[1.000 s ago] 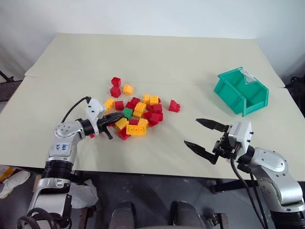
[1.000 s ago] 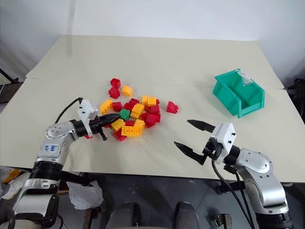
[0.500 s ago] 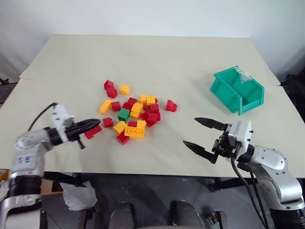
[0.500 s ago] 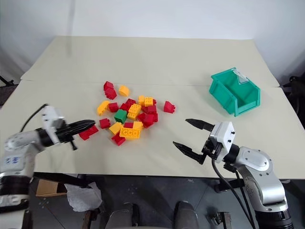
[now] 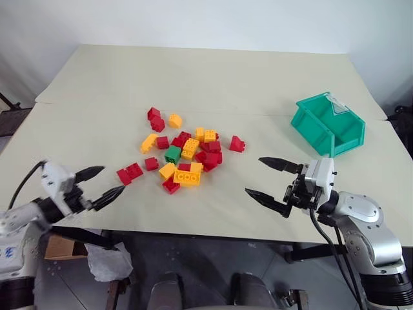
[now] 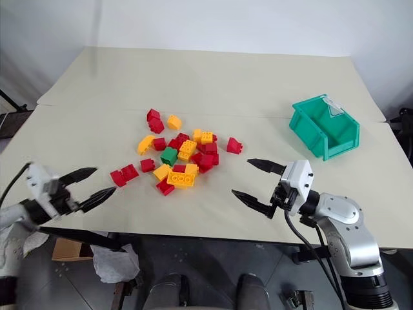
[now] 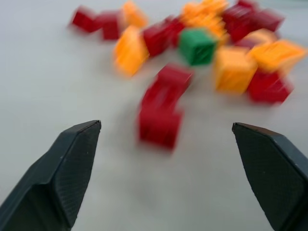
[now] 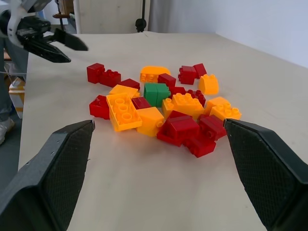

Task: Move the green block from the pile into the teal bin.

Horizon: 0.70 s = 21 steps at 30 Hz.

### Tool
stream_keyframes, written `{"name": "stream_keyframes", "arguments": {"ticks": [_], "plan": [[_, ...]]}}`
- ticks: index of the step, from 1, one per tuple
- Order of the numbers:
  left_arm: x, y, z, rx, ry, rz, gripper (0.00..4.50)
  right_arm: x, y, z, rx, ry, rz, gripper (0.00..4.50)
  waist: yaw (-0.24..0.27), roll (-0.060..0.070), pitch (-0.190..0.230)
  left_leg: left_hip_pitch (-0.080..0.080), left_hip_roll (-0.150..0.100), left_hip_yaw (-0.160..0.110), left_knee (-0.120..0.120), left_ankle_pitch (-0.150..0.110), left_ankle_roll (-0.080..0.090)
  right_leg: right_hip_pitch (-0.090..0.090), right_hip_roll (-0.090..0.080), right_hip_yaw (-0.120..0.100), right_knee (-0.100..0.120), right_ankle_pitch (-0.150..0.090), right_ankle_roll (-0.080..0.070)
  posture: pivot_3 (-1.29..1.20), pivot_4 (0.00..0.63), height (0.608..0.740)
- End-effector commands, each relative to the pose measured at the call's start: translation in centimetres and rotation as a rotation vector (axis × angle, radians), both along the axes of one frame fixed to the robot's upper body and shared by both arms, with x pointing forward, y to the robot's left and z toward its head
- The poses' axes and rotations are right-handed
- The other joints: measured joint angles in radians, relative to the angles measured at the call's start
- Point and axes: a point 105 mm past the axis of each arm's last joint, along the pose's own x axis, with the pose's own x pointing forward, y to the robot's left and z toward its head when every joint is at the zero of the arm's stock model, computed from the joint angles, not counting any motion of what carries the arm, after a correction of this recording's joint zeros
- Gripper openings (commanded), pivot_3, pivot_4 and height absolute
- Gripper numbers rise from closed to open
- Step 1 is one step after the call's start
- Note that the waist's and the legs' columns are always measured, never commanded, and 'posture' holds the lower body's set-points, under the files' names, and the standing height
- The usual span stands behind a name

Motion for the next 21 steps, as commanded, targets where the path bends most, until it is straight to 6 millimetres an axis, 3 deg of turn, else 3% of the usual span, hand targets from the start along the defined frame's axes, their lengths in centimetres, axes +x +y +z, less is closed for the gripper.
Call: {"name": "stream_keyframes", "arguments": {"ticks": [1, 8, 14, 21], "plan": [[1.6, -3.7, 1.6, 0.011, 0.060, -0.078, 4.48, -0.5, 0.1, 0.8, 0.012, -0.049, 0.001, 4.50, 0.002, 0.000, 0.000, 0.000, 0.000, 0.000, 0.000, 0.000, 0.000, 0.000, 0.000, 0.000, 0.000, 0.000, 0.000, 0.00, 0.150, 0.740], [5.6, -8.7, 2.5, 0.058, 0.251, -0.055, 4.48, -0.8, 0.3, 0.7, 0.035, -0.059, -0.035, 4.50, -0.004, 0.000, 0.000, 0.000, 0.000, 0.000, -0.001, 0.000, 0.000, -0.001, 0.000, 0.000, 0.000, 0.000, 0.000, 0.00, 0.150, 0.740], [7.1, -9.9, 1.4, 0.146, 0.360, -0.002, 4.48, -1.1, 0.7, 0.5, 0.059, -0.066, -0.063, 4.50, -0.009, 0.000, 0.000, 0.000, 0.000, 0.000, 0.000, 0.000, -0.001, -0.001, 0.001, 0.000, 0.000, 0.000, 0.000, 0.00, 0.150, 0.740], [8.3, -9.7, 0.4, 0.198, 0.391, 0.061, 4.48, -1.6, 0.7, 0.4, 0.077, -0.070, -0.098, 4.50, -0.001, 0.000, 0.000, 0.000, 0.000, 0.000, 0.000, 0.000, -0.001, 0.000, 0.001, 0.000, 0.000, 0.000, 0.000, 0.00, 0.150, 0.740]]}}
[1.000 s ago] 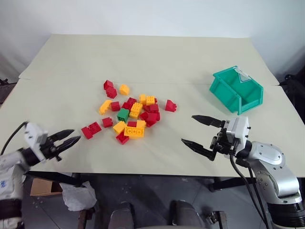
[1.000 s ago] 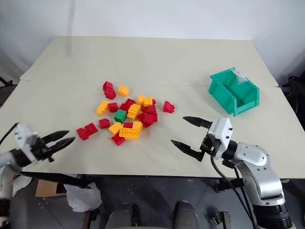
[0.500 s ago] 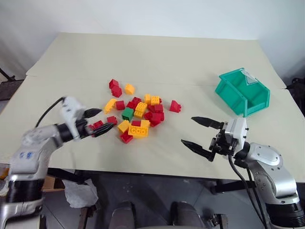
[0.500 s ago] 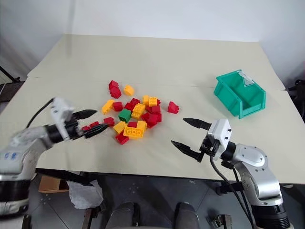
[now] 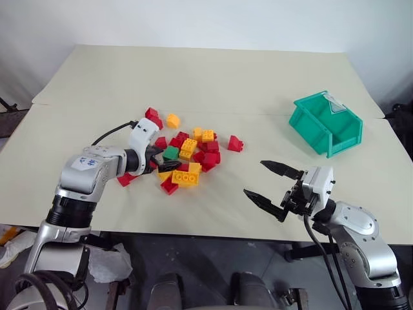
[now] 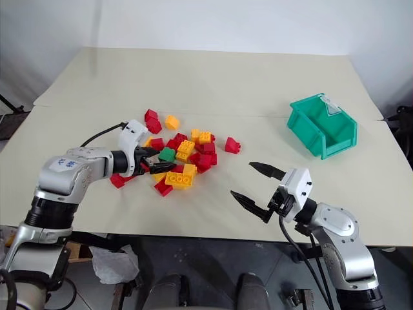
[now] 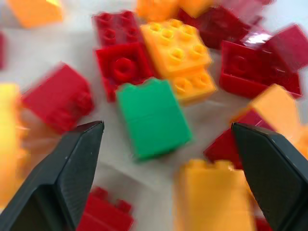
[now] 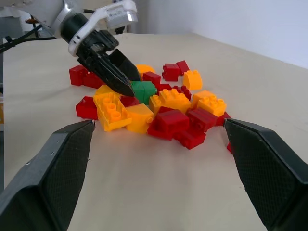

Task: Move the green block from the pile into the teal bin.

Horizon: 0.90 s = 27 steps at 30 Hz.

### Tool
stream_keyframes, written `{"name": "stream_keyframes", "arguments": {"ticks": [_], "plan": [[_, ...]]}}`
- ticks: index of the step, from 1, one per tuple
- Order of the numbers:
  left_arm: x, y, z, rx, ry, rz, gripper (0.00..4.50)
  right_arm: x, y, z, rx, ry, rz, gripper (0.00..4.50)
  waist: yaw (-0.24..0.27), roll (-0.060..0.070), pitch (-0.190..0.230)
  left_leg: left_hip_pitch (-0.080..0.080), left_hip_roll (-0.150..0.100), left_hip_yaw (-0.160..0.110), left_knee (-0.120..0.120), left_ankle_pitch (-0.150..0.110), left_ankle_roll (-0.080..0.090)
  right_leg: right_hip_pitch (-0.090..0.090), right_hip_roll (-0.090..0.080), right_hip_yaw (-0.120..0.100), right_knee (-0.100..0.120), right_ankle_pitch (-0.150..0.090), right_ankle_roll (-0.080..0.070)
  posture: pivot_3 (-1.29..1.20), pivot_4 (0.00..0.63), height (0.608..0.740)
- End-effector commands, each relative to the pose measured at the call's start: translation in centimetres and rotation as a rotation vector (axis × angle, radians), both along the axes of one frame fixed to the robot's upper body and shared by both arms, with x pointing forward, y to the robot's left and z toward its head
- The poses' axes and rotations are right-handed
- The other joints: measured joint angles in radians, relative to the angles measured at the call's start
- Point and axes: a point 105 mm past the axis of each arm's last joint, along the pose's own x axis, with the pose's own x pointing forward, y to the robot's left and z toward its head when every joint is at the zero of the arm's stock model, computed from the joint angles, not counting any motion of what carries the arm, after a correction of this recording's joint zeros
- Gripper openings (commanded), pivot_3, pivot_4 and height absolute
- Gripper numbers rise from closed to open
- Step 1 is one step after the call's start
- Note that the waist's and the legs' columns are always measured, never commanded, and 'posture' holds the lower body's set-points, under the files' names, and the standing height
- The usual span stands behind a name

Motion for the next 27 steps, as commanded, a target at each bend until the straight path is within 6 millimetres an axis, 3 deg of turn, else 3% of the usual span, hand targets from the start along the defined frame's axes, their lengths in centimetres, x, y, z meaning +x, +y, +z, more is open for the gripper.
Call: {"name": "stream_keyframes", "arguments": {"ticks": [1, 3, 11, 16, 19, 23, 27], "plan": [[0.3, 0.3, -0.9, 0.021, 0.022, 0.027, 4.30, -0.7, 0.2, 1.0, 0.013, -0.052, -0.001, 4.50, 0.000, 0.000, 0.000, 0.000, 0.000, 0.000, 0.000, 0.000, 0.000, 0.000, 0.000, 0.000, 0.000, 0.000, 0.000, 0.00, 0.150, 0.740], [0.3, 0.1, -1.2, 0.011, 0.034, 0.021, 3.91, -0.7, 0.2, 1.0, 0.011, -0.055, -0.003, 4.50, 0.001, 0.000, 0.000, 0.000, 0.000, 0.000, 0.000, 0.000, 0.000, 0.000, 0.000, 0.000, 0.000, 0.000, 0.000, 0.00, 0.150, 0.740], [0.6, 0.1, -1.7, 0.018, 0.038, 0.006, 1.54, -0.7, 0.0, 1.3, 0.003, -0.060, -0.006, 4.50, 0.002, 0.001, 0.000, 0.000, 0.000, 0.000, 0.000, 0.000, 0.000, 0.000, 0.000, 0.000, 0.000, 0.000, 0.000, 0.00, 0.150, 0.740], [1.0, -0.1, -0.6, -0.002, -0.041, -0.054, 1.50, -0.6, -0.2, 1.5, -0.009, -0.063, -0.009, 4.50, 0.004, 0.001, 0.000, 0.001, 0.000, 0.000, 0.001, 0.000, 0.000, 0.001, 0.000, 0.000, 0.000, 0.000, 0.000, 0.00, 0.150, 0.740], [1.1, -0.8, 2.6, -0.049, -0.202, -0.201, 1.50, -0.7, -0.7, 1.5, -0.015, -0.063, -0.031, 4.50, 0.004, 0.000, 0.000, 0.000, 0.000, 0.000, 0.002, 0.000, 0.000, 0.001, 0.000, 0.000, 0.000, 0.000, 0.000, 0.00, 0.150, 0.740], [-1.0, -3.9, 7.9, -0.139, -0.431, -0.566, 1.50, -1.4, -2.1, 1.6, -0.020, -0.059, -0.105, 4.50, 0.011, -0.001, 0.000, -0.002, 0.000, 0.000, 0.001, 0.000, 0.000, 0.000, 0.000, 0.000, 0.000, 0.000, 0.000, 0.00, 0.150, 0.740], [-2.7, -9.9, 8.3, -0.168, -0.444, -0.881, 1.50, -2.6, -4.7, 1.4, -0.035, -0.038, -0.234, 4.50, 0.032, 0.000, 0.000, -0.002, -0.001, 0.000, 0.001, 0.000, 0.001, 0.001, 0.000, -0.001, -0.003, 0.000, 0.000, 0.00, 0.150, 0.740]]}}
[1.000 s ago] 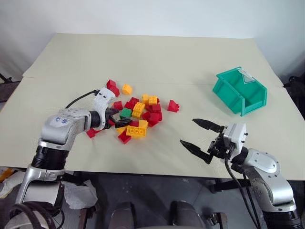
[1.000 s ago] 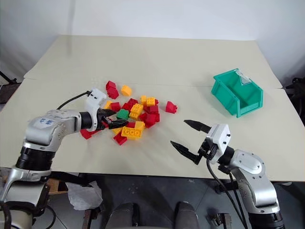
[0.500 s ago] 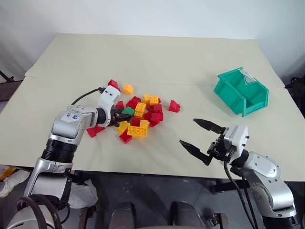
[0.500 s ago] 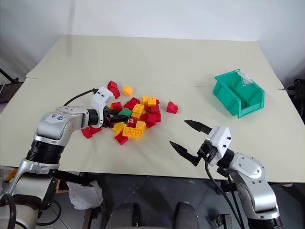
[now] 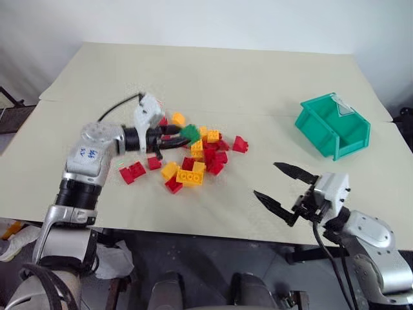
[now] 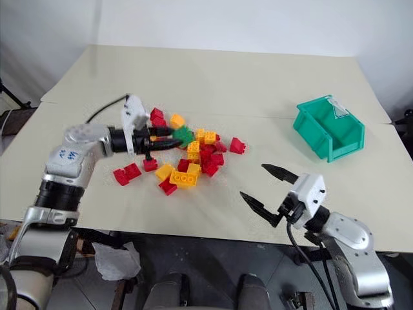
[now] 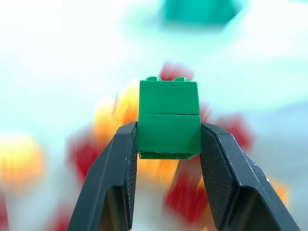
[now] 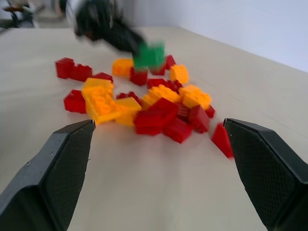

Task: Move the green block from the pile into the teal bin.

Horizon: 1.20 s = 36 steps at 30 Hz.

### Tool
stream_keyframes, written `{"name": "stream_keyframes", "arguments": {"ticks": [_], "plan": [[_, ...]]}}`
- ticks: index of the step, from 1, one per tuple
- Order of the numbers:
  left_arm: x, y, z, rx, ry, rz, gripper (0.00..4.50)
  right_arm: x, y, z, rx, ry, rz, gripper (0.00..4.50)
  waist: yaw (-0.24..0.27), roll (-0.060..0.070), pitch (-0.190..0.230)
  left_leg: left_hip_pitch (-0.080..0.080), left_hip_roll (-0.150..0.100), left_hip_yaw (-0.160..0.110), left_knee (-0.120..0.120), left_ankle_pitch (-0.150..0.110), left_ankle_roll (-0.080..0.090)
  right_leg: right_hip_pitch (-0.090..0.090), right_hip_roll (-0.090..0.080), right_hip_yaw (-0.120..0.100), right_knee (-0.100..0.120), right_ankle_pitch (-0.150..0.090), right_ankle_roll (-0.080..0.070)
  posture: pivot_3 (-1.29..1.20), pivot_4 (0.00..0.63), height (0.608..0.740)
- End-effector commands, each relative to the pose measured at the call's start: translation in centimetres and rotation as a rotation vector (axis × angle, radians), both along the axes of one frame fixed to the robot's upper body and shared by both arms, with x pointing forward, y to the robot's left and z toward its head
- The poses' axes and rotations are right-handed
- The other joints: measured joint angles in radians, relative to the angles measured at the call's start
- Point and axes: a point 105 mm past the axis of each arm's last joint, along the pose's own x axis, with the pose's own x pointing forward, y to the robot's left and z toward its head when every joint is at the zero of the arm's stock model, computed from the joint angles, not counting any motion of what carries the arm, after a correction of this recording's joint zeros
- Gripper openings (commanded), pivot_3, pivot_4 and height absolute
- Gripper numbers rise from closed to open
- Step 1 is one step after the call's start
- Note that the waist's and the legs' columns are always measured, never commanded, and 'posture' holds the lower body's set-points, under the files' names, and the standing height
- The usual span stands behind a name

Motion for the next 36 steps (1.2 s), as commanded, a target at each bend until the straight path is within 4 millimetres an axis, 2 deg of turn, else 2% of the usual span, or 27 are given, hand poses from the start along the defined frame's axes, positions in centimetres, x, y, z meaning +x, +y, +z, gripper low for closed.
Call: {"name": "stream_keyframes", "arguments": {"ticks": [1, 3, 5, 8, 10, 12, 15, 20, 24, 26, 31, 36], "plan": [[-1.9, -5.0, 0.1, 0.016, -0.025, -0.259, 1.50, -1.3, -1.8, 1.4, -0.013, -0.046, -0.088, 4.50, 0.010, 0.000, 0.000, 0.000, 0.000, 0.000, 0.000, 0.000, 0.000, 0.001, 0.000, 0.000, -0.002, 0.000, 0.000, 0.00, 0.150, 0.740], [-2.4, -8.0, -0.6, 0.037, -0.033, -0.361, 1.50, -2.0, -2.9, 1.1, -0.027, -0.030, -0.140, 4.50, 0.009, 0.000, 0.000, 0.000, -0.001, 0.000, 0.000, 0.000, 0.001, 0.003, 0.000, 0.000, -0.005, 0.001, 0.001, 0.00, 0.150, 0.740], [-2.5, -11.7, -2.4, 0.102, -0.052, -0.425, 1.50, -3.0, -4.3, 0.5, -0.040, -0.003, -0.212, 4.50, 0.009, 0.000, 0.000, 0.000, -0.001, 0.000, 0.000, 0.000, 0.001, 0.003, 0.000, 0.000, -0.006, 0.001, 0.002, 0.00, 0.150, 0.740], [-2.1, -14.1, -3.9, 0.144, -0.065, -0.435, 1.50, -3.8, -5.2, 0.0, -0.044, 0.021, -0.263, 4.50, 0.002, 0.000, 0.000, 0.000, -0.001, 0.000, -0.001, 0.000, 0.001, 0.002, 0.000, 0.000, -0.007, 0.001, 0.002, 0.00, 0.150, 0.740], [-1.4, -16.6, -6.6, 0.204, -0.023, -0.363, 1.50, -4.8, -5.7, -0.6, -0.036, 0.044, -0.315, 4.50, -0.001, 0.000, 0.000, 0.000, -0.001, 0.001, -0.001, 0.000, 0.001, 0.002, 0.000, 0.000, -0.007, 0.001, 0.002, 0.00, 0.150, 0.740], [-1.5, -17.9, -8.7, 0.271, -0.021, -0.352, 1.50, -5.5, -5.5, -0.9, -0.014, 0.052, -0.351, 4.50, -0.001, 0.001, 0.000, 0.001, -0.001, 0.000, -0.001, 0.000, 0.001, 0.002, 0.000, 0.000, -0.009, 0.001, 0.002, 0.00, 0.150, 0.740], [-1.3, -17.9, -9.7, 0.289, 0.000, -0.342, 1.50, -5.9, -4.9, -1.0, 0.007, 0.057, -0.365, 4.50, -0.012, 0.001, 0.000, 0.000, -0.001, 0.000, -0.001, -0.001, 0.001, 0.001, 0.000, 0.000, -0.008, 0.001, 0.002, 0.00, 0.150, 0.740], [-1.9, -17.1, -10.8, 0.303, 0.039, -0.402, 3.13, -6.6, -4.4, -1.5, 0.023, 0.071, -0.380, 4.50, -0.020, 0.001, 0.000, 0.000, 0.000, 0.000, -0.001, -0.001, 0.001, 0.001, 0.000, 0.000, -0.008, 0.001, 0.002, 0.00, 0.150, 0.740], [-1.0, -16.2, -8.8, 0.176, 0.016, -0.362, 4.36, -6.7, -4.2, -1.8, 0.022, 0.080, -0.373, 4.50, -0.019, 0.001, 0.000, 0.000, 0.000, 0.000, 0.000, -0.001, 0.002, 0.001, 0.000, 0.000, -0.008, 0.001, 0.002, 0.00, 0.150, 0.740], [-0.7, -15.1, -7.3, 0.090, 0.007, -0.373, 4.44, -6.7, -4.1, -1.9, 0.017, 0.080, -0.361, 4.50, -0.021, 0.001, 0.000, 0.000, 0.000, 0.000, -0.001, -0.001, 0.002, 0.001, 0.000, 0.000, -0.007, 0.001, 0.002, 0.00, 0.150, 0.740], [-0.6, -9.1, -3.6, -0.110, -0.078, -0.441, 4.44, -6.1, -5.5, -1.4, -0.018, 0.072, -0.360, 4.50, -0.027, 0.003, -0.001, 0.001, 0.000, 0.000, 0.000, -0.001, 0.001, 0.001, 0.000, 0.000, -0.005, 0.001, 0.002, 0.00, 0.150, 0.740], [-0.3, -0.7, -3.6, -0.101, -0.119, -0.338, 4.44, -6.5, -8.0, -1.3, -0.047, 0.133, -0.356, 4.50, -0.023, 0.003, -0.001, 0.001, 0.000, 0.000, -0.001, -0.001, 0.001, 0.001, 0.000, 0.000, -0.004, 0.001, 0.002, 0.00, 0.150, 0.740]]}}
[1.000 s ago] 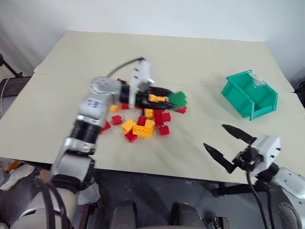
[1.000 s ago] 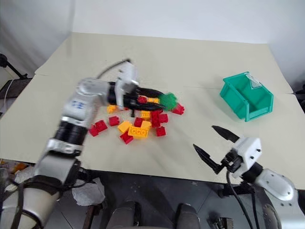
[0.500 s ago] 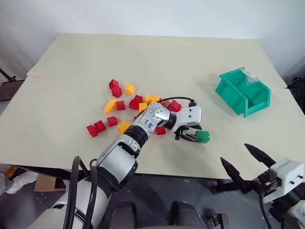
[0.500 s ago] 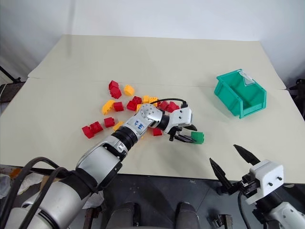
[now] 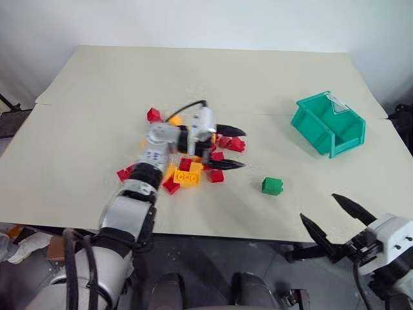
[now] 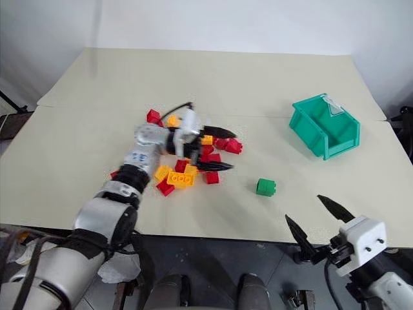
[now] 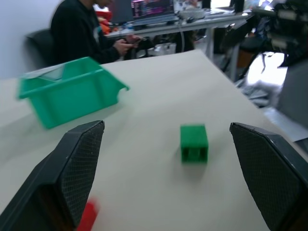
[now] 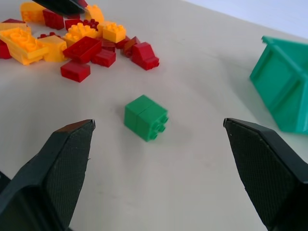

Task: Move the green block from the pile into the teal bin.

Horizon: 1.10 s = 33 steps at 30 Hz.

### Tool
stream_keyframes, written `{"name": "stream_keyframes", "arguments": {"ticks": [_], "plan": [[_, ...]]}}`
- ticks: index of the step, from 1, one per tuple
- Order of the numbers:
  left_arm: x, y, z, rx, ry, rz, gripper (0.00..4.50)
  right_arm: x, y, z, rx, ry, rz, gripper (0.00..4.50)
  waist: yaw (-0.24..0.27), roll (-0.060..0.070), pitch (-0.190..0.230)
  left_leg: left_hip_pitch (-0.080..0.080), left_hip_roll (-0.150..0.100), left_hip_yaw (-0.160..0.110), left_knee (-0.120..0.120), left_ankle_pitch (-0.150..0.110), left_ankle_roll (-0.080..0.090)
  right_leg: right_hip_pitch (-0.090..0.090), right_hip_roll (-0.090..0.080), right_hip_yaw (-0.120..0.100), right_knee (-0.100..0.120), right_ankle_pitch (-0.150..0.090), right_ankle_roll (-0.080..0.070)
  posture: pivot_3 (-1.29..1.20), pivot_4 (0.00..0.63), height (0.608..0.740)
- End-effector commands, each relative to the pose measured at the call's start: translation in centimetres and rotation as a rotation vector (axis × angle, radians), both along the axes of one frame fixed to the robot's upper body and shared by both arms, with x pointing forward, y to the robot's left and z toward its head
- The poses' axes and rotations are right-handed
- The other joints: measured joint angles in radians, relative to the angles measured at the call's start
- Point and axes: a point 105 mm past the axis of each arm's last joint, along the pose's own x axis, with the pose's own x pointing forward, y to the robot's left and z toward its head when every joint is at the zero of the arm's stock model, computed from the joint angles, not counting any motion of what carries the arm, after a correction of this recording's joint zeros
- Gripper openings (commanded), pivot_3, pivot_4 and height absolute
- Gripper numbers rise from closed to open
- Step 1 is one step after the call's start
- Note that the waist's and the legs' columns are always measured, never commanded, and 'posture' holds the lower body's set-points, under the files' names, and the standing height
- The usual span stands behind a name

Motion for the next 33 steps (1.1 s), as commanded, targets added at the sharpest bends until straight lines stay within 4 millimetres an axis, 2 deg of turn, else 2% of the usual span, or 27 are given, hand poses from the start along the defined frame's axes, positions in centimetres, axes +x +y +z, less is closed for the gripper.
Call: {"name": "stream_keyframes", "arguments": {"ticks": [1, 5, 7, 9, 11, 13, 15, 21, 26, 30, 33], "plan": [[-0.3, 4.4, 1.0, -0.043, -0.026, 0.053, 4.44, -0.4, -2.0, 0.2, -0.015, 0.032, 0.000, 4.50, 0.002, 0.000, 0.000, 0.000, 0.000, 0.000, 0.000, 0.000, 0.000, 0.000, 0.000, 0.000, 0.000, 0.000, 0.000, 0.00, 0.150, 0.740], [-1.2, 9.4, 0.1, -0.036, -0.003, 0.189, 4.44, 0.2, -3.3, -0.4, -0.071, 0.088, 0.059, 4.50, 0.003, -0.001, 0.000, 0.000, 0.000, 0.000, 0.001, -0.001, 0.001, 0.001, 0.000, 0.000, -0.001, 0.000, 0.000, 0.00, 0.150, 0.740], [-2.0, 10.8, -0.3, -0.035, 0.011, 0.229, 4.44, 0.8, -3.8, -0.6, -0.092, 0.101, 0.079, 4.50, 0.001, -0.001, 0.000, 0.000, 0.000, 0.000, 0.001, -0.001, 0.001, 0.002, 0.000, 0.000, -0.001, 0.000, 0.001, 0.00, 0.150, 0.740], [-2.7, 11.4, -0.7, -0.029, 0.013, 0.251, 4.44, 1.2, -4.2, -0.4, -0.097, 0.099, 0.090, 4.50, 0.001, 0.000, 0.000, 0.000, 0.000, 0.000, 0.001, -0.001, 0.001, 0.001, 0.000, 0.000, 0.000, 0.000, 0.001, 0.00, 0.150, 0.740], [-4.2, 12.2, -1.2, -0.023, 0.027, 0.276, 4.44, 2.6, -3.5, 0.4, -0.121, 0.083, 0.151, 4.50, 0.001, 0.000, 0.000, 0.000, 0.000, -0.001, 0.002, -0.001, 0.001, 0.001, 0.000, 0.000, 0.001, 0.000, 0.001, 0.00, 0.150, 0.740], [-5.5, 12.9, -2.0, -0.025, 0.049, 0.314, 4.44, 4.8, -1.4, 1.3, -0.155, 0.109, 0.277, 4.50, -0.015, 0.000, 0.000, 0.001, 0.001, 0.000, 0.003, -0.001, 0.001, 0.001, 0.000, 0.001, 0.001, 0.000, 0.001, 0.00, 0.150, 0.740], [-6.2, 12.7, -2.5, -0.026, 0.066, 0.337, 4.44, 6.1, 0.1, 1.6, -0.199, 0.170, 0.379, 4.50, -0.029, 0.001, 0.001, 0.001, 0.001, 0.001, 0.007, -0.001, 0.001, 0.001, 0.000, 0.003, 0.005, 0.000, 0.001, 0.00, 0.150, 0.740], [-8.0, 11.6, -3.6, -0.021, 0.103, 0.345, 4.44, 9.9, 2.2, 1.6, -0.315, 0.296, 0.517, 4.50, -0.024, 0.001, 0.001, 0.000, 0.002, -0.001, 0.014, -0.001, 0.002, 0.000, 0.000, 0.003, 0.012, 0.000, 0.000, 0.00, 0.150, 0.740], [-8.3, 11.0, -3.9, -0.038, 0.134, 0.347, 4.44, 13.0, 3.0, 0.9, -0.377, 0.355, 0.538, 4.50, -0.024, 0.001, 0.001, -0.001, 0.002, 0.000, 0.014, -0.002, 0.002, -0.001, 0.000, 0.003, 0.012, 0.000, 0.000, 0.00, 0.150, 0.740], [-8.2, 10.3, -3.5, -0.046, 0.137, 0.325, 4.44, 14.8, 3.6, -0.6, -0.406, 0.407, 0.550, 4.50, -0.025, 0.001, 0.001, -0.001, 0.002, 0.000, 0.014, -0.002, 0.002, -0.001, 0.000, 0.003, 0.012, 0.000, 0.000, 0.00, 0.150, 0.740], [-8.2, 10.0, -3.3, -0.041, 0.138, 0.308, 4.50, 15.9, 3.8, -1.5, -0.439, 0.412, 0.547, 3.89, -0.026, 0.001, 0.001, -0.001, 0.002, 0.000, 0.014, -0.002, 0.002, -0.001, 0.000, 0.003, 0.013, 0.000, 0.000, 0.00, 0.150, 0.740]]}}
